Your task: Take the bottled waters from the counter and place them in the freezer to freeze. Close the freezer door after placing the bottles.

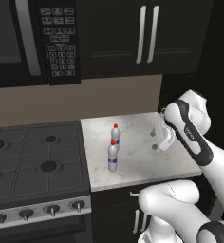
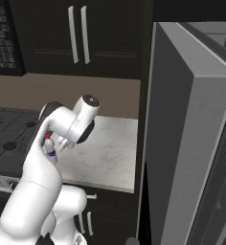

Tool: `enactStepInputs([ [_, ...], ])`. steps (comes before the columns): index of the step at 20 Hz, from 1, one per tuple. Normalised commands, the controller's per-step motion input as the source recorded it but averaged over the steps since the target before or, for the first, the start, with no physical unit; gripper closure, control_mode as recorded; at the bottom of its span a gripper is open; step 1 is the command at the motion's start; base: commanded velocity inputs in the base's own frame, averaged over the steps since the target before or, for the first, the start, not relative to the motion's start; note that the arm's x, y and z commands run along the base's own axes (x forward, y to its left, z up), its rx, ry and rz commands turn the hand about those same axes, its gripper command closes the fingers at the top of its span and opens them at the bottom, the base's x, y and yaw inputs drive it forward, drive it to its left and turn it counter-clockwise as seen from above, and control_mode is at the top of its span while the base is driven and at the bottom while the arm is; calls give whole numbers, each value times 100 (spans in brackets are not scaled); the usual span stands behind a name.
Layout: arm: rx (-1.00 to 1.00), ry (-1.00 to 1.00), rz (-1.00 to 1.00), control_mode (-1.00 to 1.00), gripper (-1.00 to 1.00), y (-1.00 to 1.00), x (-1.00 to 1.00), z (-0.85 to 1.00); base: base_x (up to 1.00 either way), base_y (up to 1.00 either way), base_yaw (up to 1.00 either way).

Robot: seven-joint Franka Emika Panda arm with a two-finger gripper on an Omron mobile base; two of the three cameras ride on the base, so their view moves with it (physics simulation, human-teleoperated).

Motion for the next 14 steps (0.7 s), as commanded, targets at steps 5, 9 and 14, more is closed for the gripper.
enactStepInputs([
  [5, 18, -2, 38, -100, -100, 0, 0, -36, 0, 0, 0],
  [9, 9, -3, 35, -100, -100, 0, 1, -30, 0, 0, 0],
  [14, 7, -1, 35, -100, -100, 10, 8, -27, 0, 0, 0],
])
